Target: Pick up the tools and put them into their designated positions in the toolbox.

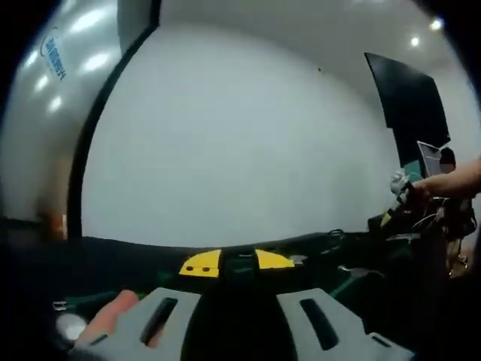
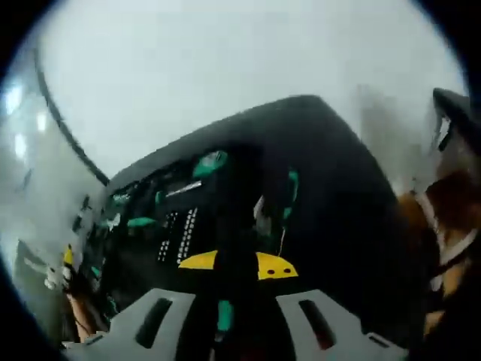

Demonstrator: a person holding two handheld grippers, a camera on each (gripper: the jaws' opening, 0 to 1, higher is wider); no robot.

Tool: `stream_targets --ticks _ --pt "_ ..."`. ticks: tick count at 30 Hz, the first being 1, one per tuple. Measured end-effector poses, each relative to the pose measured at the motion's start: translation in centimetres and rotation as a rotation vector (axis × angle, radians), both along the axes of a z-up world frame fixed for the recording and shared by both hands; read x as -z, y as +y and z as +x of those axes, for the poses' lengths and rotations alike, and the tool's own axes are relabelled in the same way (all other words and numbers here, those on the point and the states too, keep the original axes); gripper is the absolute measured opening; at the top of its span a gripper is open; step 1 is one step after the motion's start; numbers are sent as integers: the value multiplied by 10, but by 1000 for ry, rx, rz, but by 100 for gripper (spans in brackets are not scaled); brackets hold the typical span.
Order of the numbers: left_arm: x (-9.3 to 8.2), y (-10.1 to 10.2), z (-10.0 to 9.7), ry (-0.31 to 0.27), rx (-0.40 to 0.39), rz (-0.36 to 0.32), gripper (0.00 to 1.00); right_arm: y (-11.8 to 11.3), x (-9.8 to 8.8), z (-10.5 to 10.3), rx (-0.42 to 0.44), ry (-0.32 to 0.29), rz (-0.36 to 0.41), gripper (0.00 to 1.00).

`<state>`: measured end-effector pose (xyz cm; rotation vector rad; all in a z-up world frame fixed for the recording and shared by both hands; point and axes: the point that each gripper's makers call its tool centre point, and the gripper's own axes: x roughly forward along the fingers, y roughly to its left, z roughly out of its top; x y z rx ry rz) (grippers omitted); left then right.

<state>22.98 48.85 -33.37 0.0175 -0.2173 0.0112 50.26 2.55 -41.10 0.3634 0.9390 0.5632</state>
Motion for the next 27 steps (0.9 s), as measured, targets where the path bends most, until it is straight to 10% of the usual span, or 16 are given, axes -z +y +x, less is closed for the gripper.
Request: stream_targets --ticks 7,13,23,27 --pt "-1 0 0 -4 -4 11 16 -5 -4 18 -5 166 326 10" --pt "0 1 0 -3 -4 12 16 -22 -18 32 29 178 436 8" --pt "-2 -2 -2 -6 -5 11 16 -22 -72 12 -8 127 531 9" --pt "-3 -1 -2 -12 -5 6 16 -29 -60 -1 -13 118 355 9"
